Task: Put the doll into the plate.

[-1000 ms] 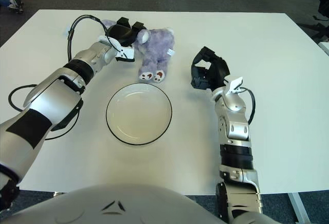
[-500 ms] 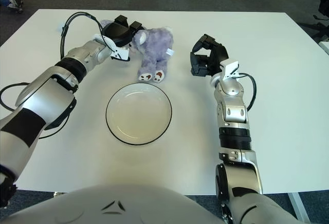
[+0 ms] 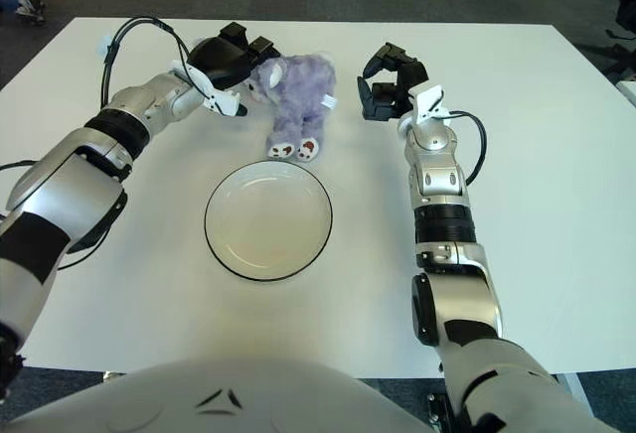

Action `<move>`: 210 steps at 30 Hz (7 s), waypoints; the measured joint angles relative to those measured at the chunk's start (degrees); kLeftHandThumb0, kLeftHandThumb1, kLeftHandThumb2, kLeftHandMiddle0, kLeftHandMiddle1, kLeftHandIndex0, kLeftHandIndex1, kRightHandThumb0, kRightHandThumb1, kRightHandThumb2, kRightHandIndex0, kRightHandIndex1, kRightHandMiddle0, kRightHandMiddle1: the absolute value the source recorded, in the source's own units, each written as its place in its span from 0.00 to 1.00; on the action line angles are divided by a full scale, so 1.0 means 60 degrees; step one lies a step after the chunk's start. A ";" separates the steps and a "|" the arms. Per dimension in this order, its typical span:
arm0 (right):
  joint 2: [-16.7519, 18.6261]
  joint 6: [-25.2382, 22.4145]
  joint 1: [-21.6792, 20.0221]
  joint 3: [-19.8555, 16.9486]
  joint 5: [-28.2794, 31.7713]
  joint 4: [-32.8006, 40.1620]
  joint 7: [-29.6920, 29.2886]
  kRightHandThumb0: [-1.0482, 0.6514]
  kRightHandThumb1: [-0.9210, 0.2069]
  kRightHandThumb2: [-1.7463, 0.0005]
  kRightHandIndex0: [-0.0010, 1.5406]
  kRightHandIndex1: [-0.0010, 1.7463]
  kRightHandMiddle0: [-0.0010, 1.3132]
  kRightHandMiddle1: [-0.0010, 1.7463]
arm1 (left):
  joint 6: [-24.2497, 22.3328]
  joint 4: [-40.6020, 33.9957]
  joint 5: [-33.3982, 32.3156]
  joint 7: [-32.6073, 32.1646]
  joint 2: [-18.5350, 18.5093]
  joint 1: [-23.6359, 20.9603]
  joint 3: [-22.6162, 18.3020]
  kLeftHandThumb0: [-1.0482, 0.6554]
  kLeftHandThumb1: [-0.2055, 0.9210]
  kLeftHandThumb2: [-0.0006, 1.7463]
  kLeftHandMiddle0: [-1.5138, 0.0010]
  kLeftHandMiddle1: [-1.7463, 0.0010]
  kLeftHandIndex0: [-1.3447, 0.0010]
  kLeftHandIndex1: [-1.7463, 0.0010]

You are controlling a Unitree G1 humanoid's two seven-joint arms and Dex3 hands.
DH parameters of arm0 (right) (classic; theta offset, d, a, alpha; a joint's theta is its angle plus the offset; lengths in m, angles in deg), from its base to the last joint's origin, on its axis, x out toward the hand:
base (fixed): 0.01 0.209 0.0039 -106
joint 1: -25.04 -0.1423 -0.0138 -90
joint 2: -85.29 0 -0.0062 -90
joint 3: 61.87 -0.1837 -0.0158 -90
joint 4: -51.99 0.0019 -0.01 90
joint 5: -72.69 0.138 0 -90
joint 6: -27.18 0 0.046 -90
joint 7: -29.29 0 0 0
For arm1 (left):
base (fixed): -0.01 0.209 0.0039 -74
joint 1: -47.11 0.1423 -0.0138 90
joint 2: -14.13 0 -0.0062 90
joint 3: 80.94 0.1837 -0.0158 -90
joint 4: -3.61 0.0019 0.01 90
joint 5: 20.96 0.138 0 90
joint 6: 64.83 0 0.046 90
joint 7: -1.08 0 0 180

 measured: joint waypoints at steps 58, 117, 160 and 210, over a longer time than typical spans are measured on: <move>-0.0389 0.1202 -0.3053 0.2121 -0.1491 -0.5514 0.2640 0.15 0.33 0.68 0.78 1.00 0.00 0.47 | 0.0040 -0.2903 -0.0402 0.0855 -0.0561 0.1483 -0.1110 0.46 0.30 0.70 0.96 0.17 1.00 0.23; -0.0320 0.0407 -0.3787 0.2502 -0.2242 -0.6141 0.1592 0.52 0.75 0.31 0.00 0.24 0.00 0.24 | -0.0068 -0.2573 -0.0546 0.1065 -0.0369 0.1484 -0.1238 0.46 0.31 0.70 0.98 0.07 1.00 0.19; 0.0006 0.0964 -0.3781 0.2931 -0.2421 -0.6015 0.0839 0.18 0.50 0.54 0.02 0.01 0.00 0.00 | -0.0314 -0.3530 -0.1130 0.1394 -0.0279 0.1936 -0.1702 0.48 0.36 0.71 0.90 0.00 0.98 0.00; -0.0059 0.3633 -0.4100 0.2713 -0.1909 -0.6928 0.3672 0.23 0.55 0.49 0.14 0.86 0.00 0.66 | -0.1097 -0.4819 -0.2238 0.2883 -0.0128 0.2578 -0.2510 0.73 0.28 0.81 1.00 0.05 1.00 0.27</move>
